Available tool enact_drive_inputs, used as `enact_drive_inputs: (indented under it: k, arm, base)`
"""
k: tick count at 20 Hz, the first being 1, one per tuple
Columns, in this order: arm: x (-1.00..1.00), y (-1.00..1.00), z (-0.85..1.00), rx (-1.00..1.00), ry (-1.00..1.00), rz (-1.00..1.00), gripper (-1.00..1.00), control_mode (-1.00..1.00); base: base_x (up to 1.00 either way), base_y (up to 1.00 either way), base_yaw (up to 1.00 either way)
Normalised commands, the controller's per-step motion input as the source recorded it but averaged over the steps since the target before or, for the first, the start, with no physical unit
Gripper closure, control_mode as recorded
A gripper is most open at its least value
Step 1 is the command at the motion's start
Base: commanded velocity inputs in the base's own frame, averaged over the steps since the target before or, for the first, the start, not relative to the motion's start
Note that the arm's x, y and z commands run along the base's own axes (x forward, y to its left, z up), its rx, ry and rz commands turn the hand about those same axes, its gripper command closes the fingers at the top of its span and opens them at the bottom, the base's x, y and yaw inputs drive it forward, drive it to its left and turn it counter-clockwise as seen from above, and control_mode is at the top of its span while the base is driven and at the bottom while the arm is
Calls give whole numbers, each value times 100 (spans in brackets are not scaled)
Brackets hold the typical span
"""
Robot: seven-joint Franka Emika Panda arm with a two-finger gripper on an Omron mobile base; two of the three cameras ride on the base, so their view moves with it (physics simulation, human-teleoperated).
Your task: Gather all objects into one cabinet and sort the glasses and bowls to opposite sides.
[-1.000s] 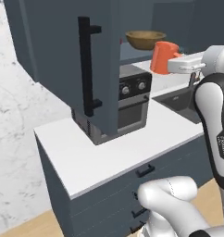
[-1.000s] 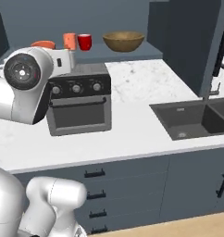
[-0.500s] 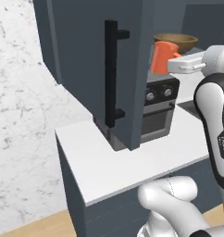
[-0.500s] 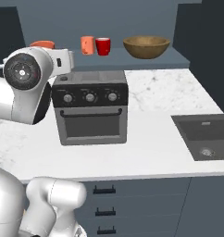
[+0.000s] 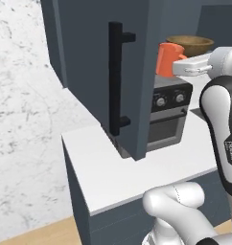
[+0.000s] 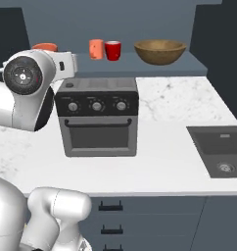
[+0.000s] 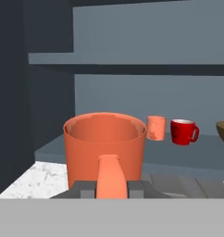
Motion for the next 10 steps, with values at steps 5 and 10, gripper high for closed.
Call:
enact_drive_inputs:
  k: [5, 10]
  arm:
    - [0, 0, 0, 0, 0, 0, 100, 100]
    - [0, 0, 0, 0, 0, 0, 100, 100]
  base:
    - [50, -2, 7]
    - [57, 0, 5]
